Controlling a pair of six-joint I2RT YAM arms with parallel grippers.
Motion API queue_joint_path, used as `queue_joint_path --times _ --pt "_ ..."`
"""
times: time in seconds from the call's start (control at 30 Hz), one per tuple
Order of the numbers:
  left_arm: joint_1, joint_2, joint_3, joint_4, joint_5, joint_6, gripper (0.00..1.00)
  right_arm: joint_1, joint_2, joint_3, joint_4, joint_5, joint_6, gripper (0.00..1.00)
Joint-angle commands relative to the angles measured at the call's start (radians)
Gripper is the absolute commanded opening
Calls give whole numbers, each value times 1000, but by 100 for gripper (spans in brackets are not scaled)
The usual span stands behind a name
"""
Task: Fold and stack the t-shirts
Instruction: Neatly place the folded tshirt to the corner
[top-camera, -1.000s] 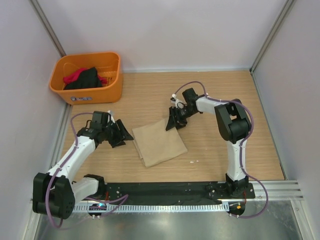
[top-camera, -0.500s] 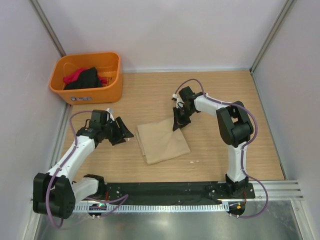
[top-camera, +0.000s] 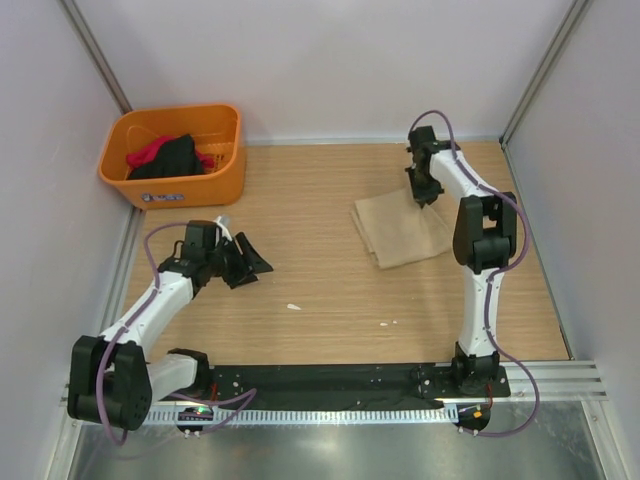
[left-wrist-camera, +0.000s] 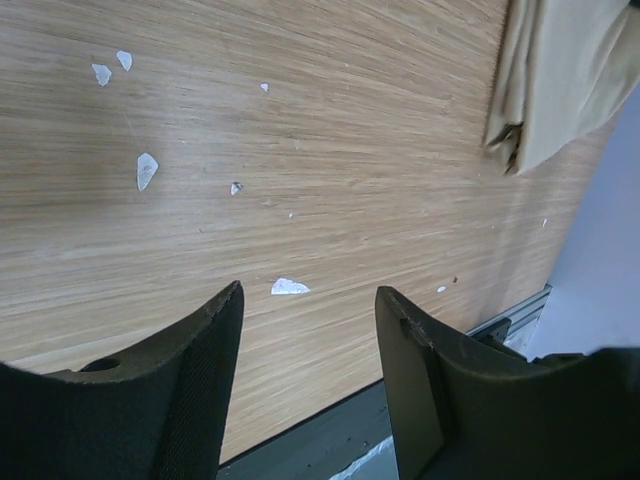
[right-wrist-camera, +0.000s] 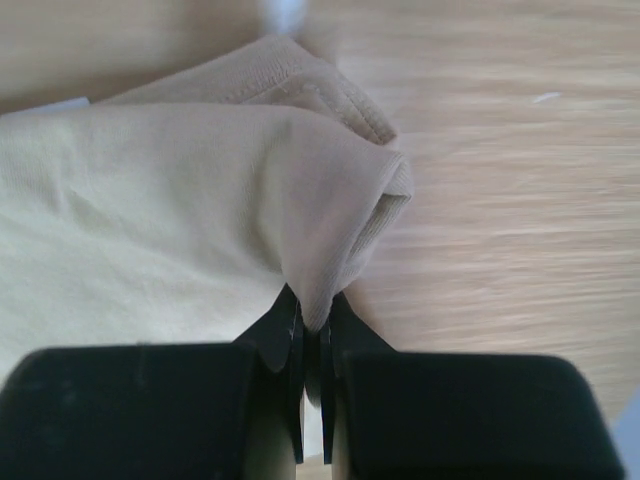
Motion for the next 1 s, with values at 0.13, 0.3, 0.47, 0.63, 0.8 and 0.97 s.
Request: queue_joint_path --times 0.13,0.3,0.47,0.63,0.8,0.97 --pt "6 39 18 52 13 -2 56 -151 250 466 -22 186 -91 1" --pt "6 93 64 54 4 -1 56 -215 316 565 82 160 -106 1" --pt "6 181 124 62 19 -1 55 -258 428 752 137 140 -100 1" --pt "6 253 184 42 36 14 54 -315 485 818 198 118 -116 1" --pt "4 329 239 19 53 15 52 -357 517 817 230 88 -134 1" --pt "-2 397 277 19 65 2 51 -393 557 864 266 35 -131 1"
